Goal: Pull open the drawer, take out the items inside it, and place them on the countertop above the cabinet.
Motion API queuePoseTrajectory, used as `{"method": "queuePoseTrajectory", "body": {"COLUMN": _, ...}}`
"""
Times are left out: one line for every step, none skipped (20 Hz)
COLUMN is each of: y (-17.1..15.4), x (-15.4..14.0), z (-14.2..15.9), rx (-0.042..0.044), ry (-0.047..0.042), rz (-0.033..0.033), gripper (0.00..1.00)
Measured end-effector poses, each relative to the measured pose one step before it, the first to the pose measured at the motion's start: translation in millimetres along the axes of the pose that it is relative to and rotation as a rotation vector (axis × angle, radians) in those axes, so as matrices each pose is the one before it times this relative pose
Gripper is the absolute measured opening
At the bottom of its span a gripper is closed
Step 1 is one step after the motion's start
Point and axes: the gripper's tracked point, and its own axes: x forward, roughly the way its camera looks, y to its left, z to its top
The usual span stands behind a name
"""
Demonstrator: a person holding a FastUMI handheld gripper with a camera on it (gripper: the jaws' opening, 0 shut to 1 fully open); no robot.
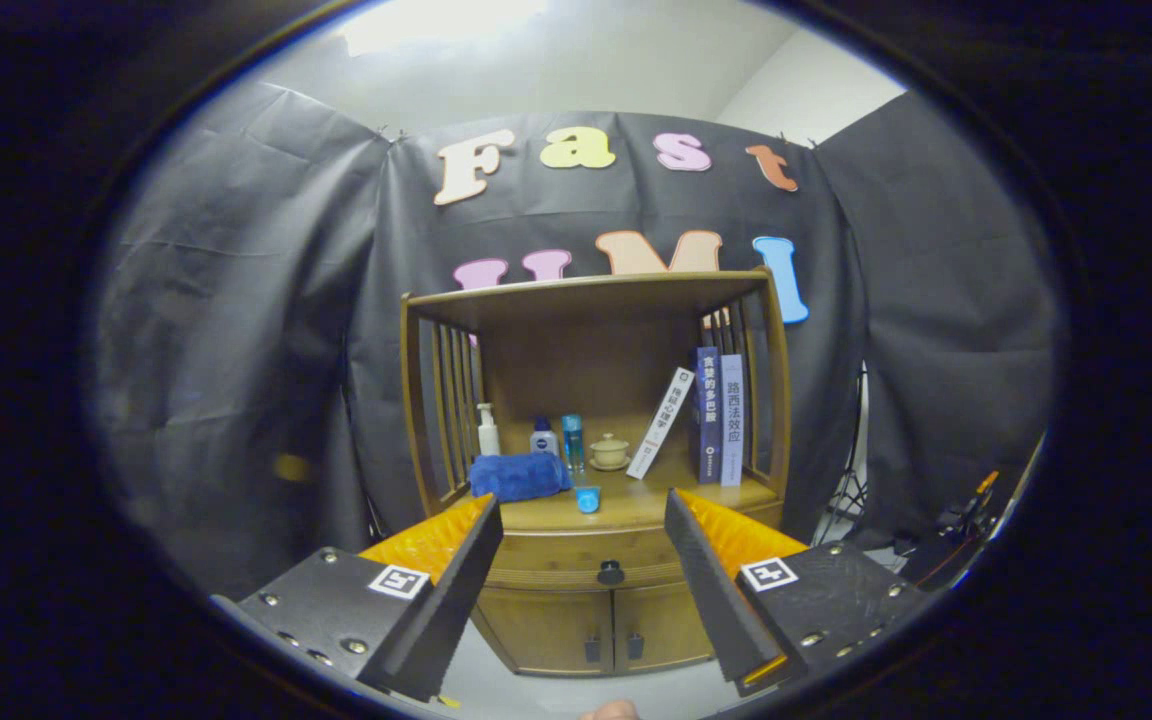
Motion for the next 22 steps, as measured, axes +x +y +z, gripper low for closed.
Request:
{"method": "queuePoseTrajectory", "body": {"y": -1.38, "x": -2.25, "z": 2.7, "rx": 0.01406, "ry": -0.00166, "rz": -0.00975, "gripper": 0.97}}
{"method": "queuePoseTrajectory", "body": {"y": 0.74, "x": -1.56, "z": 1.02, "rx": 0.0165, "ry": 0.00009, "rz": -0.00283, "gripper": 0.97}}
{"method": "queuePoseTrajectory", "body": {"y": -0.11, "x": -1.13, "z": 0.98, "rx": 0.01619, "ry": 0.00157, "rz": -0.00215, "gripper": 0.97}}
{"method": "queuePoseTrajectory", "body": {"y": -1.32, "x": -1.83, "z": 1.79, "rx": 0.01283, "ry": 0.0022, "rz": -0.00101, "gripper": 0.97}}
{"method": "queuePoseTrajectory", "body": {"y": -1.86, "x": -1.37, "z": 0.95, "rx": 0.00813, "ry": 0.00145, "rz": -0.00094, "gripper": 0.97}}
{"method": "queuePoseTrajectory", "body": {"y": -1.73, "x": -1.81, "z": 1.49, "rx": 0.0041, "ry": -0.00214, "rz": -0.00297, "gripper": 0.97}}
{"method": "queuePoseTrajectory", "body": {"y": -2.79, "x": -1.46, "z": 2.26, "rx": 0.00273, "ry": -0.00449, "rz": -0.0029, "gripper": 0.97}}
{"method": "queuePoseTrajectory", "body": {"y": -1.0, "x": -0.56, "z": 0.73, "rx": 0.00308, "ry": -0.00418, "rz": -0.0019, "gripper": 0.97}}
{"method": "queuePoseTrajectory", "body": {"y": -1.98, "x": -0.25, "z": 1.77, "rx": 0.00284, "ry": -0.00505, "rz": -0.00588, "gripper": 0.98}}
{"method": "queuePoseTrajectory", "body": {"y": -2.12, "x": 0.38, "z": -0.83, "rx": 0.00199, "ry": -0.00077, "rz": -0.00431, "gripper": 0.98}}
{"method": "queuePoseTrajectory", "body": {"y": -1.28, "x": -0.67, "z": 0.49, "rx": 0.00124, "ry": -0.00192, "rz": -0.00259, "gripper": 0.98}}
{"method": "queuePoseTrajectory", "body": {"y": -2.03, "x": -0.61, "z": 0.91, "rx": 0.00166, "ry": -0.00337, "rz": -0.00439, "gripper": 0.98}}
{"method": "queuePoseTrajectory", "body": {"y": -1.39, "x": -0.35, "z": 0.32, "rx": 0.00202, "ry": -0.00181, "rz": -0.00215, "gripper": 0.98}}
{"method": "queuePoseTrajectory", "body": {"y": -0.14, "x": 0.07, "z": -2.1, "rx": 0.00176, "ry": 0.00291, "rz": -0.00041, "gripper": 0.98}}
{"method": "queuePoseTrajectory", "body": {"y": -0.55, "x": 0.37, "z": -1.5, "rx": 0.00073, "ry": 0.00524, "rz": 0.00008, "gripper": 0.98}}
{"method": "queuePoseTrajectory", "body": {"y": -1.43, "x": 0.29, "z": -1.83, "rx": -0.0018, "ry": 0.00695, "rz": -0.00033, "gripper": 0.98}}
{"method": "queuePoseTrajectory", "body": {"y": 0.0, "x": 0.4, "z": -0.94, "rx": -0.00302, "ry": 0.00297, "rz": -0.00203, "gripper": 0.98}}
{"method": "queuePoseTrajectory", "body": {"y": 0.07, "x": 0.48, "z": -0.18, "rx": -0.00525, "ry": 0.00312, "rz": 0.00138, "gripper": 0.98}}
{"method": "queuePoseTrajectory", "body": {"y": 0.77, "x": 0.84, "z": 0.69, "rx": -0.00815, "ry": 0.00085, "rz": 0.00137, "gripper": 0.98}}
{"method": "queuePoseTrajectory", "body": {"y": -0.17, "x": -0.58, "z": -0.18, "rx": -0.00921, "ry": 0.00059, "rz": 0.00074, "gripper": 0.98}}
{"method": "queuePoseTrajectory", "body": {"y": 0.31, "x": -0.51, "z": 1.33, "rx": -0.00729, "ry": -0.00553, "rz": 0.00076, "gripper": 0.98}}
{"method": "queuePoseTrajectory", "body": {"y": 0.05, "x": -1.5, "z": 2.34, "rx": -0.00606, "ry": -0.00913, "rz": -0.00167, "gripper": 0.98}}
